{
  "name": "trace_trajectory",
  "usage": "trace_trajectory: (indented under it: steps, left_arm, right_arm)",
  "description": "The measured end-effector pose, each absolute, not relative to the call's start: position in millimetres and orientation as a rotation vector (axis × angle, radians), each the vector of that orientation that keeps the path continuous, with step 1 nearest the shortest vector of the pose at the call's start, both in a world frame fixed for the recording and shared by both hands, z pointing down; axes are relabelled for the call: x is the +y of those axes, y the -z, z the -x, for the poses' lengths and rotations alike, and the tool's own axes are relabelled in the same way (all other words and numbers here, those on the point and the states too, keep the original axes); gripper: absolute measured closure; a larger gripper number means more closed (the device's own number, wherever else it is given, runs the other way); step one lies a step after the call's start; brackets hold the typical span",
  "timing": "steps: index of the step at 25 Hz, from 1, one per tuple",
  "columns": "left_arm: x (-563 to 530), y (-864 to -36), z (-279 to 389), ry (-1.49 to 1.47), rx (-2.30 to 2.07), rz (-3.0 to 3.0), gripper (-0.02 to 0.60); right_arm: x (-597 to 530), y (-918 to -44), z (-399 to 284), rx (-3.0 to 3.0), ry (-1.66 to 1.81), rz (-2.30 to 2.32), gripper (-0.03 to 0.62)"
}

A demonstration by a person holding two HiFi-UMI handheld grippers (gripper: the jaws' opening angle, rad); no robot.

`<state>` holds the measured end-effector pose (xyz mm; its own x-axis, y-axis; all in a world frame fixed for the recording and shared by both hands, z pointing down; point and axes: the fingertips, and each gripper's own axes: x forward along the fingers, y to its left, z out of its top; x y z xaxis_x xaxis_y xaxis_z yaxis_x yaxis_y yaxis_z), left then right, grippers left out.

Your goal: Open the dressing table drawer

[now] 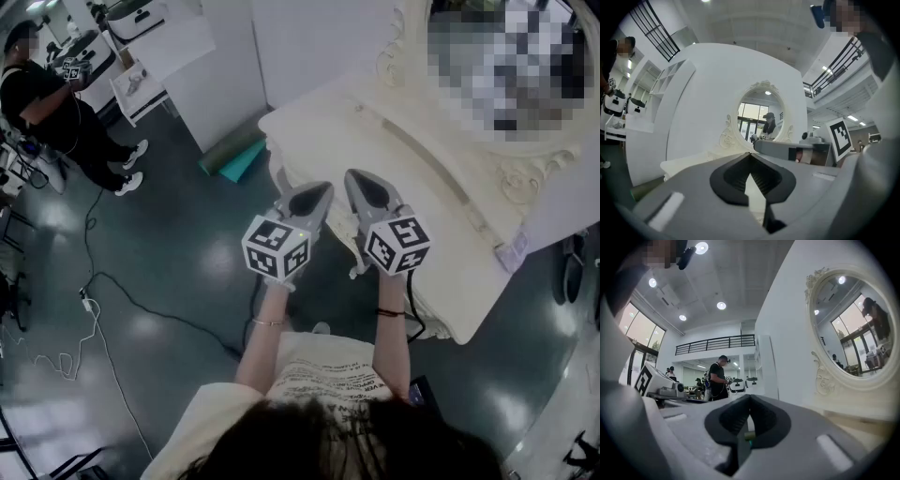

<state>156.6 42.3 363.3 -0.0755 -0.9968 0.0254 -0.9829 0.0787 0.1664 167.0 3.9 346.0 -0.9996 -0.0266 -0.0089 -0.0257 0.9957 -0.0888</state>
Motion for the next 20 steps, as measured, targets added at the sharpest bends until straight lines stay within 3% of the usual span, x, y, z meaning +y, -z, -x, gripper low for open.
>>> trace_trajectory:
  steps: [20]
  left_arm:
    - [25, -363, -134, 0.142, -2.173, -2.064, 0.584]
  right_arm:
    - [-15, -349, -147, 3.109, 0.223, 0.078, 0.591]
